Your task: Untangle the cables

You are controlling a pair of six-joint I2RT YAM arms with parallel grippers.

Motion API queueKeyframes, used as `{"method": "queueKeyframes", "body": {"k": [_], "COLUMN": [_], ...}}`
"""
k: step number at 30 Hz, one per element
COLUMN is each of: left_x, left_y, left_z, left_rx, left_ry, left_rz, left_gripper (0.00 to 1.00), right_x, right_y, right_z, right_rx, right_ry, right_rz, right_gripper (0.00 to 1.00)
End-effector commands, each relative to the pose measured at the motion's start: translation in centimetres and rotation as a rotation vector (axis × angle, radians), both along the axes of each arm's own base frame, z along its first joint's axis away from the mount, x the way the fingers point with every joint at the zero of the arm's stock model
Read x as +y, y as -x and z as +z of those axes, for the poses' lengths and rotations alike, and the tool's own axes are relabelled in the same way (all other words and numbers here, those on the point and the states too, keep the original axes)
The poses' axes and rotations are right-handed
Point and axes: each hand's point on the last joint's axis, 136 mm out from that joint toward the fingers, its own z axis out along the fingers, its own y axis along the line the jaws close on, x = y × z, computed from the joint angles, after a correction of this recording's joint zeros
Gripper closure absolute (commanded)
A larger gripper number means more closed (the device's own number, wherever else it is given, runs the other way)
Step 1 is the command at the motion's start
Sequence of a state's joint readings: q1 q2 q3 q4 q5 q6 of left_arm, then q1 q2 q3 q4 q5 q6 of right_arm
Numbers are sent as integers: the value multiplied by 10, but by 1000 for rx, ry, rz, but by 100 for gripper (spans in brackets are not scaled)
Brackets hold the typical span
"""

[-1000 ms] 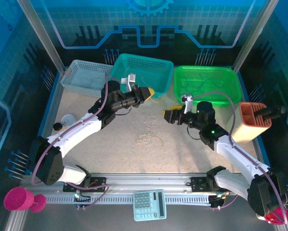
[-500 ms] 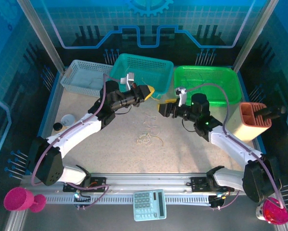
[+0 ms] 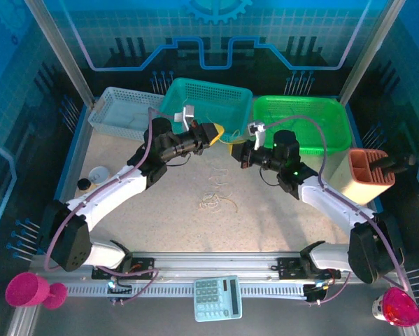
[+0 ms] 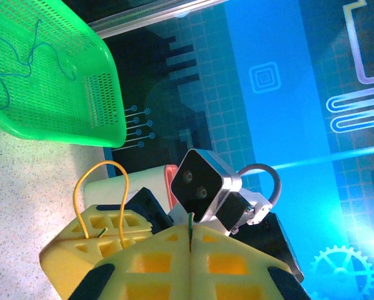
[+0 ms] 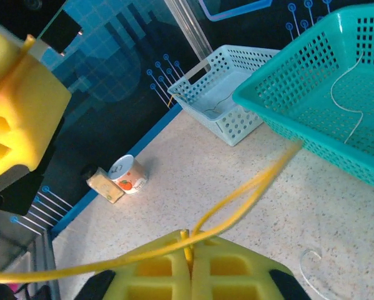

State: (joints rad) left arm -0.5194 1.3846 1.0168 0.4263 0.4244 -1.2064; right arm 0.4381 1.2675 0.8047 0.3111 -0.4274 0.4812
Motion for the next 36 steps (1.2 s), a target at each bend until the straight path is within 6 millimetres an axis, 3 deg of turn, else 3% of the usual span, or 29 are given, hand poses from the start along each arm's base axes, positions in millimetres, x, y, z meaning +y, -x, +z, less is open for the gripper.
{"method": "queueKeyframes", "body": {"k": [1,11,20,27,31,33,36], "left_x": [8,28,37,37,46,59,81], "left_y": [-3,-23,-26,-40,-66,-84,-110], "left_z": [12,53,75,83,82,79,78], "left_rx": [-36,-115,-258,-379,-378,-355,-333], "left_ry": [33,92,49,-59,-85,-90,-91], "left_rz": [33,63,46,61,121,182,272], "left_gripper": [100,100,100,100,100,100,100], "right_x": [-4,-39,-43,-29,-19,-18,-21], "right_y": [7,5,4,1,-8,-12,-20], "right_z": [10,-54,-74,-77,-73,-78,-82], "right_rx": [-36,101,164,219,248,277,296], "right_ry": [11,56,59,33,28,50,73], "right_rz": [-3,-130,-148,-95,-69,-62,-63], "right_gripper": [100,100,100,100,63,54,49]}}
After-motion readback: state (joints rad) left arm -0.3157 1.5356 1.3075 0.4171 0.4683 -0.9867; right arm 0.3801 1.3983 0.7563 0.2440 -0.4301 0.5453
